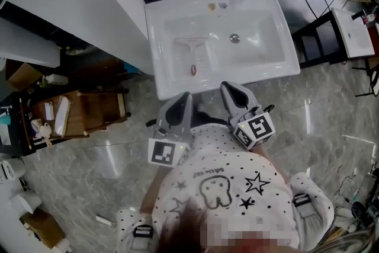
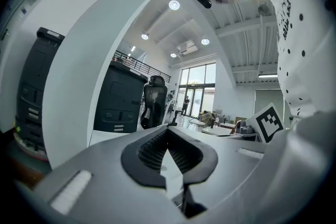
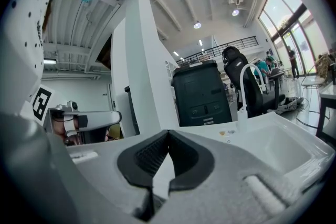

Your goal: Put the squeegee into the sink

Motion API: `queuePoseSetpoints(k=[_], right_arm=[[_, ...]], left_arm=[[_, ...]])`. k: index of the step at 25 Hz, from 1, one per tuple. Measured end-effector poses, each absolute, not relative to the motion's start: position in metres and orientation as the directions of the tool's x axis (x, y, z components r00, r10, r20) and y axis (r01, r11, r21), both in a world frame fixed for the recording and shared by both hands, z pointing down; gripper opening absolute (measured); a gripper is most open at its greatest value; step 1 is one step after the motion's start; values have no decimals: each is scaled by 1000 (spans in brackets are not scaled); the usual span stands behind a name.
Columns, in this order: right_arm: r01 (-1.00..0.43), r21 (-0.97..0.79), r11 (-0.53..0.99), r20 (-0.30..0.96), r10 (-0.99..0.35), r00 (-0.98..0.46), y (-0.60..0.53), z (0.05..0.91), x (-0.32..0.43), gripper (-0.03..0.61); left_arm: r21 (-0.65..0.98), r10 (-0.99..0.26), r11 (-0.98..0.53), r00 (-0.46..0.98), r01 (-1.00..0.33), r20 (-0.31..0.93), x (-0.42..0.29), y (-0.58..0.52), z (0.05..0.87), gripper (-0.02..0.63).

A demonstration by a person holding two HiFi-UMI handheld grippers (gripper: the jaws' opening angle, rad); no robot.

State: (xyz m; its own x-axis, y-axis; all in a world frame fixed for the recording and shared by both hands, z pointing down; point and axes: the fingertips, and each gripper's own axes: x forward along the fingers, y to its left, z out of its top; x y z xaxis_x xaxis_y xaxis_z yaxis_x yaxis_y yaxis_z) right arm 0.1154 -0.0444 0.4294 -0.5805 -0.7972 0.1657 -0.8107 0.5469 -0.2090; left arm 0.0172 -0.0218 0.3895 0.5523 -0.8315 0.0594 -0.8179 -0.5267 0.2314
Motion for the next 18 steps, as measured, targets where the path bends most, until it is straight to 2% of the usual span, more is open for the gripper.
queuePoseSetpoints(k=[18], right_arm=[[-820,-221,528,203,-797,-569,-48,432,77,-5]], left_arm=[[252,-839,-503,538,-826,88,-27,-30,391,-5]])
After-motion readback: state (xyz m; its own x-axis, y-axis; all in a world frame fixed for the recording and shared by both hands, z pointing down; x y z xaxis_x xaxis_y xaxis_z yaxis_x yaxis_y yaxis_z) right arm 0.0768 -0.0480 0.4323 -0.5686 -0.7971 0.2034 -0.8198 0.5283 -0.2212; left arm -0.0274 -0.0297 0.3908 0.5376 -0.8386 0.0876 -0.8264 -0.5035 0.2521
